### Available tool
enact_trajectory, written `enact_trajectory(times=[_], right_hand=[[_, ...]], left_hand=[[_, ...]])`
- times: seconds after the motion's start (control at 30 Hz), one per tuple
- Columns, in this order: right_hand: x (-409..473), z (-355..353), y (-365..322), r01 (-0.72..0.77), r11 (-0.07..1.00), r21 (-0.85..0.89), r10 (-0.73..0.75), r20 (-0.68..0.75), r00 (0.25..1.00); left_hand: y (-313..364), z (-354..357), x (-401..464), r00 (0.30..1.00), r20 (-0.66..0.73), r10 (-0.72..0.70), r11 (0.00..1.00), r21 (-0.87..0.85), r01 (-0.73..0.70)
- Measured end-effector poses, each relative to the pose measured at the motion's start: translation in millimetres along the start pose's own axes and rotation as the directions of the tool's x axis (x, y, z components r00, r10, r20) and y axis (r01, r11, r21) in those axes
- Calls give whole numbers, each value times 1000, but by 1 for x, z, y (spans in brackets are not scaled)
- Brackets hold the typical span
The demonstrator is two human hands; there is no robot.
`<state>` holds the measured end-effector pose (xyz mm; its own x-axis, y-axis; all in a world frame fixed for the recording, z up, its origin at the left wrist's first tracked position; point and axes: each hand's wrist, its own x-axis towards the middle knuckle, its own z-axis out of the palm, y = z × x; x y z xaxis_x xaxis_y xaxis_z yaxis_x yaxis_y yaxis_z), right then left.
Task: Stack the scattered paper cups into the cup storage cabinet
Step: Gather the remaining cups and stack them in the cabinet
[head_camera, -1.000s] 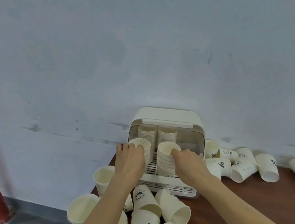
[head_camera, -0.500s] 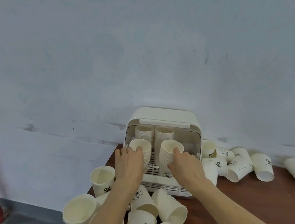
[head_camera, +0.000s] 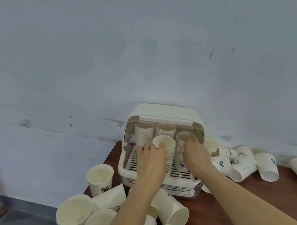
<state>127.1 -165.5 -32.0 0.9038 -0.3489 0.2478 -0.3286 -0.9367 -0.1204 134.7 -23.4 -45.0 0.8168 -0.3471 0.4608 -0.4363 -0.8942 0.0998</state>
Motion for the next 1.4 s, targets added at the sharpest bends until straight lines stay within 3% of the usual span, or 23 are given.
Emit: enact_trajectory(times=[0.37, 0.6, 0.97, 1.4], right_hand=[[-3, -7, 12, 156, 982, 103, -148, -83, 985], [-49, -26, 35, 165, 955, 246, -111, -220, 969], [-93, -27, 56, 111, 956, 270, -86, -105, 991], [-155, -45, 39, 123, 939, 322, -82, -138, 987]], left_hand=[[23, 12, 2, 997, -17, 70, 996, -62, -71], [47, 15, 2, 996, 6, 93, 992, -89, -92], [61, 13, -10, 997, 27, 75, 995, -75, -73], [48, -69, -83, 985, -102, 139, 977, -150, -153]])
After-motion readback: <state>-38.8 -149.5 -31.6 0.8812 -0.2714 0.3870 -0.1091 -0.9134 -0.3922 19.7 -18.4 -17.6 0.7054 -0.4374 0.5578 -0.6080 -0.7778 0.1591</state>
